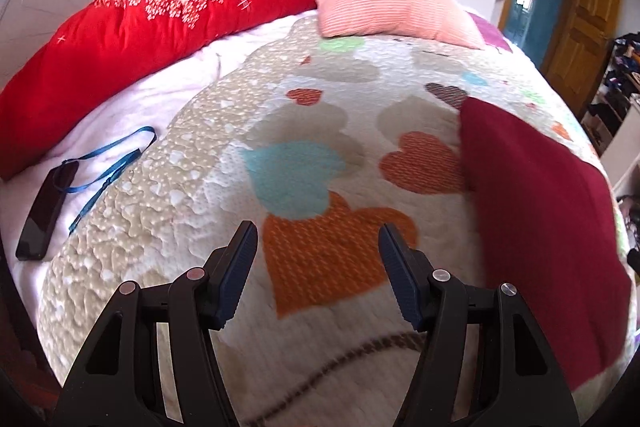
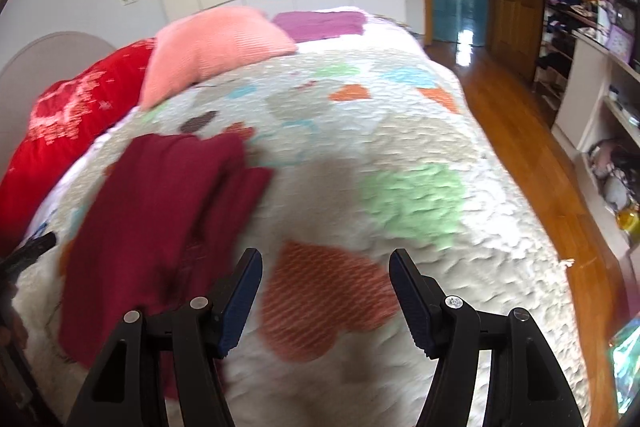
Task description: Fold small clothes
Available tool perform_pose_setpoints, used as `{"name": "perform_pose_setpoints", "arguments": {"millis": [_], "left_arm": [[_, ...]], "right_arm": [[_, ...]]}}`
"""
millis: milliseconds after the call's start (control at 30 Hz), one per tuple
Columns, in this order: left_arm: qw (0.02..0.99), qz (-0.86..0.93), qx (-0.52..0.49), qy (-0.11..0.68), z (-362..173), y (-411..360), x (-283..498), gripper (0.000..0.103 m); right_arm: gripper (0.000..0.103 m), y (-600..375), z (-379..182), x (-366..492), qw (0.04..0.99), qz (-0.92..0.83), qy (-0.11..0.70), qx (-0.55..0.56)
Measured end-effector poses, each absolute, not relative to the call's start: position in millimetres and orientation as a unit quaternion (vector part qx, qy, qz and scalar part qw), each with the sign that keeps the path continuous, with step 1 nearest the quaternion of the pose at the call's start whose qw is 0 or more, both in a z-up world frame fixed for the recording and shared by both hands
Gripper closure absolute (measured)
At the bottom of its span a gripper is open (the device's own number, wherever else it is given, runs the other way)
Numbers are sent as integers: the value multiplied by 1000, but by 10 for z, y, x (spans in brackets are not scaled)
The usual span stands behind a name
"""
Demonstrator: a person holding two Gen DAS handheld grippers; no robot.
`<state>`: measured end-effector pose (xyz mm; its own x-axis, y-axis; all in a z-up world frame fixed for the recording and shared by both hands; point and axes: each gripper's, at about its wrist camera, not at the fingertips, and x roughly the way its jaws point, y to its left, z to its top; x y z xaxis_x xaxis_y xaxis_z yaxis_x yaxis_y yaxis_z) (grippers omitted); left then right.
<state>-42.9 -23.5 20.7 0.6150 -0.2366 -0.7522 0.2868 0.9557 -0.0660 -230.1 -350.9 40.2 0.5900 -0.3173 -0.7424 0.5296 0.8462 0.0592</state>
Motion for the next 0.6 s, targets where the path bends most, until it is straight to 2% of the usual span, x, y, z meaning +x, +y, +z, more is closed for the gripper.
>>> {"name": "perform_pose_setpoints", "arguments": {"millis": [300, 600], "left_arm": [[888, -140, 27, 436, -109, -179, 92, 40], [892, -164, 28, 420, 95, -311, -170, 40]], "right_arm": [[39, -3906, 249, -2111, 865, -287, 385, 147], [39, -3607, 504, -2102, 885, -245, 365, 155]]}}
